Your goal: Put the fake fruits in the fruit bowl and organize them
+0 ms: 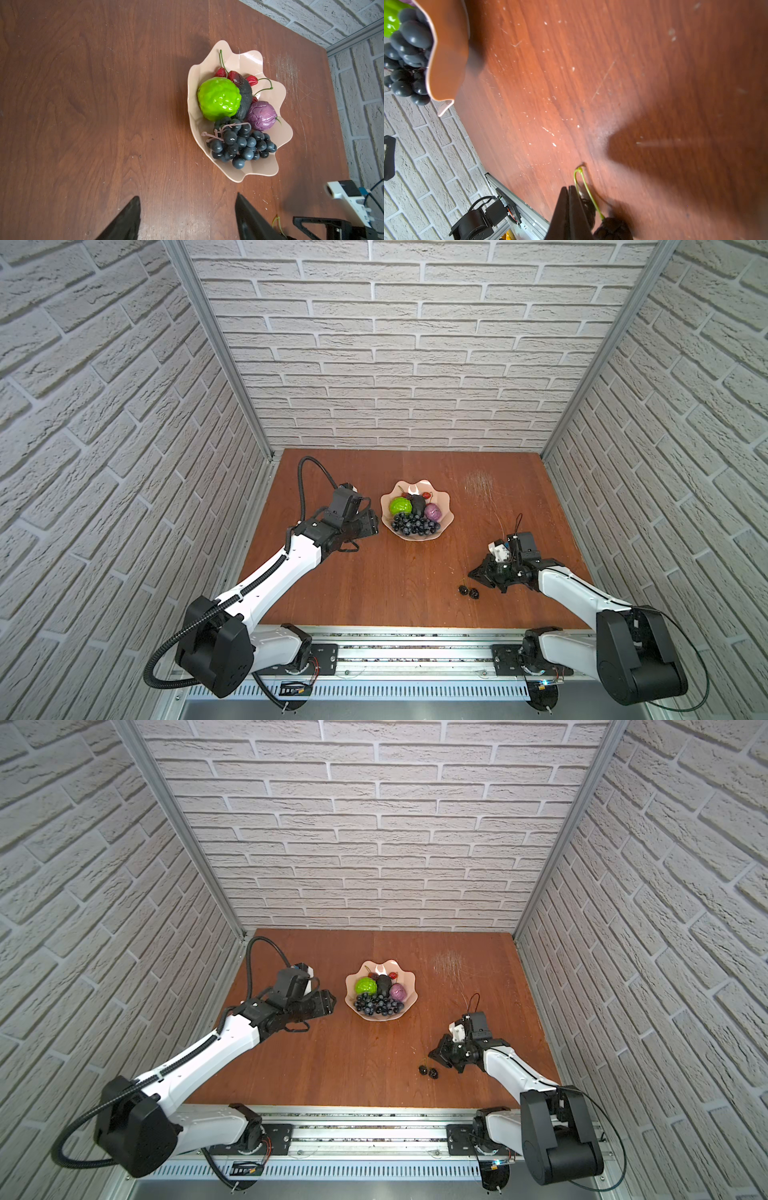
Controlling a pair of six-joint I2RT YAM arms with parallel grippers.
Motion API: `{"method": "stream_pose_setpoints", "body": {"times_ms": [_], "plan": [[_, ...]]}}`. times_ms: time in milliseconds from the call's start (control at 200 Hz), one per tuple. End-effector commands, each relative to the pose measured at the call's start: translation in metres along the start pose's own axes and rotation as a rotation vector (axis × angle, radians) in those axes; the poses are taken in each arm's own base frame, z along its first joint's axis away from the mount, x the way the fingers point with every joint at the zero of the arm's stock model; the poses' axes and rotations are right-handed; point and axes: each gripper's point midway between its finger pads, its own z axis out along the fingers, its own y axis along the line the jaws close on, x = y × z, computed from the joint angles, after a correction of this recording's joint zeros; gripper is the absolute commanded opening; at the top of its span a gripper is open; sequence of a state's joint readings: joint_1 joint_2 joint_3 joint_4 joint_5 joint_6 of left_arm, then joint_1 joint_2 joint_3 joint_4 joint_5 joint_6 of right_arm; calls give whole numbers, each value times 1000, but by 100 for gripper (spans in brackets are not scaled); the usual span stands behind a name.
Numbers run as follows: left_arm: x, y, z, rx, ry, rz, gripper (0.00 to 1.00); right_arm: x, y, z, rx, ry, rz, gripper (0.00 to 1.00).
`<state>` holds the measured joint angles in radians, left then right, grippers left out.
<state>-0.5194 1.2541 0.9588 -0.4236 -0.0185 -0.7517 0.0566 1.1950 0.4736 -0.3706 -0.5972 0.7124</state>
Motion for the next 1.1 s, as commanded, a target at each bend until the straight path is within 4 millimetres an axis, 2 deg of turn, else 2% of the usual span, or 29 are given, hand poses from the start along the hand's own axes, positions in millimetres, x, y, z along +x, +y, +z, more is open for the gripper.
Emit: {"method": "stream_pose_setpoints", "body": {"times_ms": [0, 135, 280, 385, 660, 785, 1095], "plan": [[-10, -4, -3, 3, -29, 16, 71, 5, -5, -7, 67, 31, -54, 18], [-10, -3, -1, 6, -28, 15, 72, 10, -6, -13, 126, 53, -101, 36], [-9, -4, 1, 10, -30, 22, 72, 11, -1, -15, 198, 46, -168, 43], [-9, -3, 2, 8, -35, 34, 72, 13, 5, -11, 247, 46, -219, 45], [-9, 5, -5, -4, -71, 63, 72, 15, -1, -6, 371, 52, -299, 46], [-8, 9, -7, -3, -82, 56, 72, 18, 4, 3, 371, 71, -320, 48], [-6, 17, -13, -5, -100, 38, 72, 16, 7, 17, 397, 76, -351, 47]]}}
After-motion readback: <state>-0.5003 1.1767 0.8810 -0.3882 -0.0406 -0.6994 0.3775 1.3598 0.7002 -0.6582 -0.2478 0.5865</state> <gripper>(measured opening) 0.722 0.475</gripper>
